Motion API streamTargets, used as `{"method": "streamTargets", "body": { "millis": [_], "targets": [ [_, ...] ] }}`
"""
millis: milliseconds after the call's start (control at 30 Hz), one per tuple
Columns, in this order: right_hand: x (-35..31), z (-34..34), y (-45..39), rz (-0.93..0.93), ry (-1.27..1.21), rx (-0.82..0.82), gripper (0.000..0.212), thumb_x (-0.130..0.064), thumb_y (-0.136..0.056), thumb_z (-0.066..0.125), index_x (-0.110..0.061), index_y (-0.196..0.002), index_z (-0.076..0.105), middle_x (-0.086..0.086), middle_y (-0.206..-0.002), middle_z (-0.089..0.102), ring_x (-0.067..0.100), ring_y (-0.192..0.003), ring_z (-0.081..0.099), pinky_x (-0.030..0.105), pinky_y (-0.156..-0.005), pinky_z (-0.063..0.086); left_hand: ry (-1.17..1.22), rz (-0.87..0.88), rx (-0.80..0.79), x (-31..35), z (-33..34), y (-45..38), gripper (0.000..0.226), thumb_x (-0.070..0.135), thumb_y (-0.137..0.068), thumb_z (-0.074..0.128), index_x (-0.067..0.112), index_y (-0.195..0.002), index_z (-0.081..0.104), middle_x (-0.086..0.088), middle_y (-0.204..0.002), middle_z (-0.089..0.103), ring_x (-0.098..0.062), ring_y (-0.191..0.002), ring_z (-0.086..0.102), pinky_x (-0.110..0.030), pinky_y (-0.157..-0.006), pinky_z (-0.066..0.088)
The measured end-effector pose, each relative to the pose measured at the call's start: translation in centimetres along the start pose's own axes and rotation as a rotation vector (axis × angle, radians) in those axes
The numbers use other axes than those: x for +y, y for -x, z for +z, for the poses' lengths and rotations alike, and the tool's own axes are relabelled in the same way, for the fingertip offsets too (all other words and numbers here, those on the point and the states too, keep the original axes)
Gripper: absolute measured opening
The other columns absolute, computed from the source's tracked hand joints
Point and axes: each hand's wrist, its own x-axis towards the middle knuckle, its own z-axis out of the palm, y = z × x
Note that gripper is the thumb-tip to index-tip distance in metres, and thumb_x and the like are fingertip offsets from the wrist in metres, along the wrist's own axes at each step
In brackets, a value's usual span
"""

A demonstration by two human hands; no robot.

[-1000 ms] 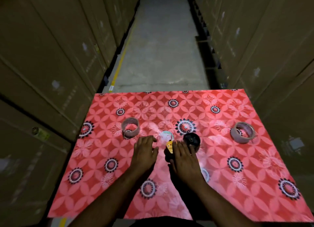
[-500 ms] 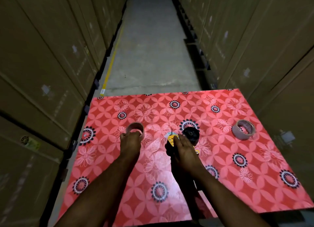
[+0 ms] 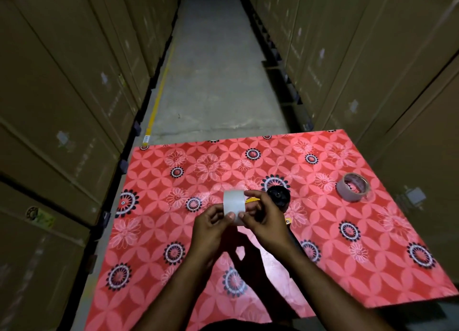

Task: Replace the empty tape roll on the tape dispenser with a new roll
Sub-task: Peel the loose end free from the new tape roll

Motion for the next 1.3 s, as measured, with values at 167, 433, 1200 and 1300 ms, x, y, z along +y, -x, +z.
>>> {"method": "streamTargets", "body": {
  "millis": [167,433,1200,1300],
  "targets": [
    [-0.5,-0.9,0.6,-0.125,0.084,-0.005,0.019,0.0,-0.09,0.068,-0.014,-0.101,0.075,-0.013,-0.096,0.075,-0.001,-0.088,0.069,0.022,-0.079,0.053,0.002,0.061,0.031,0.9,1.1,0.9,0.032,-0.014,-0.091,0.068,0.01,-0.109,0.057,-0.01,-0.085,0.073,-0.02,-0.074,0.072,-0.03,-0.063,0.058],
    [-0.8,-3.1,1.4,-0.042,-0.036,-0.093,0.038,-0.011,-0.085,0.077,-0.032,-0.117,0.072,-0.007,-0.098,0.072,0.007,-0.08,0.062,0.023,-0.071,0.052,-0.078,0.161,-0.133,0.5,1.5,1.7,0.046,-0.016,-0.08,0.078,0.012,-0.116,0.072,0.006,-0.112,0.081,-0.012,-0.105,0.076,-0.021,-0.08,0.058],
    [-1.2,-5.4,1.1,-0.043,-0.036,-0.115,0.023,-0.002,-0.089,0.071,-0.02,-0.1,0.08,-0.007,-0.105,0.078,0.009,-0.098,0.073,0.024,-0.082,0.056,-0.198,0.225,-0.024,1.0,3.9,1.5,0.029,-0.01,-0.096,0.064,0.017,-0.097,0.077,0.005,-0.087,0.081,-0.01,-0.083,0.076,-0.024,-0.068,0.062],
    [-1.0,-5.5,0.8,-0.037,-0.06,-0.096,0.026,0.0,-0.087,0.072,-0.02,-0.103,0.079,-0.004,-0.107,0.078,0.016,-0.102,0.073,0.036,-0.087,0.059,-0.195,0.245,-0.023,0.8,4.3,1.8,0.026,-0.009,-0.097,0.064,0.013,-0.104,0.077,0.006,-0.09,0.082,-0.009,-0.085,0.076,-0.024,-0.069,0.062]
  ]
}}
